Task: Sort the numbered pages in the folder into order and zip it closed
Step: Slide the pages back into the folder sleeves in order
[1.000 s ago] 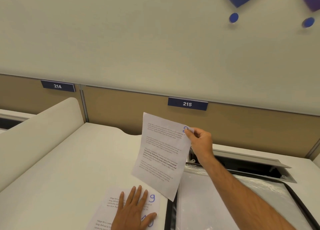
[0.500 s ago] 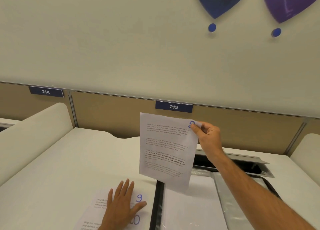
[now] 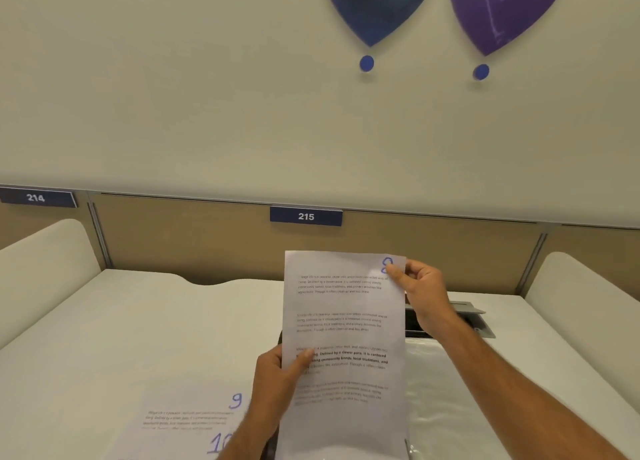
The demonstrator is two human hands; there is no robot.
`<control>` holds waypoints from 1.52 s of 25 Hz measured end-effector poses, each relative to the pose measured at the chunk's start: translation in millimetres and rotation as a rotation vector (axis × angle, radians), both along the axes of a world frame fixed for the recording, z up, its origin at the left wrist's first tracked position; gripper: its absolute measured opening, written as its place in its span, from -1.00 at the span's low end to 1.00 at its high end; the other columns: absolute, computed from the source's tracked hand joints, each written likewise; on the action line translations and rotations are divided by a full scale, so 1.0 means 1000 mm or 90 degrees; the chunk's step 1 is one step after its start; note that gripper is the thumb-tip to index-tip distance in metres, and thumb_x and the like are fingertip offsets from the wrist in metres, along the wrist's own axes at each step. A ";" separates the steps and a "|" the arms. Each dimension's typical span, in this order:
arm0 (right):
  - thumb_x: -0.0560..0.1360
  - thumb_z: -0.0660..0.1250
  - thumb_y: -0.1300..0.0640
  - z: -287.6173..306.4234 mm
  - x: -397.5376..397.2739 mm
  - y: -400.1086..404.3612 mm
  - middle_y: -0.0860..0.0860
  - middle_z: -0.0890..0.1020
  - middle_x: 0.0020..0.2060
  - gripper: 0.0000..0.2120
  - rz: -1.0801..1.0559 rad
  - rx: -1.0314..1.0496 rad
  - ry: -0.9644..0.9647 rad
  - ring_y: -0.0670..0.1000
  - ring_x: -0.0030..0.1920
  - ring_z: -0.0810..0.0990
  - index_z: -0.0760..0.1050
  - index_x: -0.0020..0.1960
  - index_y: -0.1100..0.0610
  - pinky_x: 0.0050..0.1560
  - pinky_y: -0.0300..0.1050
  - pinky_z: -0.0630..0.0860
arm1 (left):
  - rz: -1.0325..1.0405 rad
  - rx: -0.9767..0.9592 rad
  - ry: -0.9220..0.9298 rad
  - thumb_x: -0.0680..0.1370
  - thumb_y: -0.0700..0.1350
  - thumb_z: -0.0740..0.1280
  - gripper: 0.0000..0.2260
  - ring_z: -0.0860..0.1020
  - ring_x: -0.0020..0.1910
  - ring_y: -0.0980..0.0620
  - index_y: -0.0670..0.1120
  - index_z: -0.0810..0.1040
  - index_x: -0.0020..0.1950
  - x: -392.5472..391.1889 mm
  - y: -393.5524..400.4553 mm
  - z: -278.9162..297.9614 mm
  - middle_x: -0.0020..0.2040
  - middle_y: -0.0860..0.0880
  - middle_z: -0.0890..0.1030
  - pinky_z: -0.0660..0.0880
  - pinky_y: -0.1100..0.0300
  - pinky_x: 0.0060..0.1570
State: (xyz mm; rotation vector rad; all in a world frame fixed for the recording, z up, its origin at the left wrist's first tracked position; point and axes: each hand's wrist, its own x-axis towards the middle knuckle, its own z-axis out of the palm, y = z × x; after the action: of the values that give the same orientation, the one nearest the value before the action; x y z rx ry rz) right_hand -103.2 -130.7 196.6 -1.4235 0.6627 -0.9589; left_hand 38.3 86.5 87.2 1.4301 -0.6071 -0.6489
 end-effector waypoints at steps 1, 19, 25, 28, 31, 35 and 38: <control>0.52 0.43 0.27 -0.005 -0.009 -0.004 0.11 0.75 -0.12 -0.84 0.006 0.017 0.011 0.06 -0.19 0.73 0.61 0.09 0.25 -0.23 -0.09 0.65 | -0.001 -0.009 0.014 0.39 0.04 0.52 -0.65 0.72 -0.13 -0.14 -0.18 0.68 0.04 -0.009 -0.005 -0.001 -0.07 -0.10 0.74 0.65 -0.16 -0.07; 0.21 0.67 0.09 -0.085 -0.122 -0.065 0.14 0.72 0.06 -0.44 0.166 0.079 0.223 0.20 0.06 0.71 0.65 0.16 0.21 0.16 0.28 0.59 | 0.006 0.029 0.077 0.55 -0.05 0.44 -0.83 0.72 -0.13 -0.01 -0.08 0.65 0.10 -0.085 -0.111 -0.008 -0.10 0.01 0.74 0.67 -0.03 -0.06; -0.09 0.76 -0.04 -0.088 -0.159 -0.121 0.16 0.72 0.05 -0.09 0.050 0.128 0.154 0.23 0.03 0.71 0.61 0.19 0.23 0.10 0.27 0.61 | 0.048 0.084 0.029 0.65 0.05 0.27 -0.77 0.69 -0.13 0.03 -0.02 0.64 -0.05 -0.091 -0.169 -0.033 -0.15 0.05 0.72 0.64 0.13 -0.12; -0.19 0.76 -0.10 -0.091 -0.180 -0.149 0.13 0.73 0.03 -0.02 -0.024 0.142 0.113 0.19 -0.01 0.73 0.61 0.18 0.21 -0.13 0.06 0.68 | 0.028 0.179 -0.163 0.59 -0.01 0.39 -0.97 0.63 -0.03 0.11 0.07 0.60 -0.01 -0.090 -0.197 -0.055 -0.08 0.12 0.66 0.56 0.30 -0.06; 0.19 0.66 0.14 -0.099 -0.197 -0.179 0.14 0.70 0.11 -0.37 -0.087 0.186 0.019 0.17 0.05 0.71 0.59 0.23 0.19 -0.20 -0.04 0.68 | -0.021 0.238 -0.364 0.58 0.08 0.39 -0.80 0.51 0.18 0.16 0.13 0.57 0.18 -0.092 -0.222 -0.068 0.11 0.20 0.56 0.47 0.24 0.19; 0.16 0.65 0.14 -0.110 -0.204 -0.208 0.06 0.69 0.16 -0.31 -0.142 0.217 -0.044 0.13 0.11 0.69 0.58 0.27 0.08 -0.10 0.01 0.69 | -0.095 0.333 -0.634 0.65 0.17 0.20 -0.59 0.26 0.45 0.05 0.14 0.35 0.49 -0.096 -0.254 -0.085 0.43 0.13 0.37 0.22 0.08 0.44; 0.21 0.62 0.18 -0.120 -0.203 -0.220 0.06 0.68 0.18 -0.37 -0.168 0.224 -0.069 0.14 0.14 0.68 0.58 0.27 0.06 -0.05 0.05 0.69 | -0.127 0.410 -0.768 0.70 0.14 0.08 -0.58 0.24 0.45 -0.02 0.13 0.24 0.56 -0.092 -0.270 -0.095 0.47 0.03 0.31 0.20 -0.02 0.46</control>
State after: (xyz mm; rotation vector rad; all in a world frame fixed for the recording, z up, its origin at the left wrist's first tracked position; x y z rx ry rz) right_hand -306.0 -351.1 76.9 -0.9829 0.9046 -1.0559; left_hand -53.7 -183.5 -7.6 2.3604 -1.5828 -0.0297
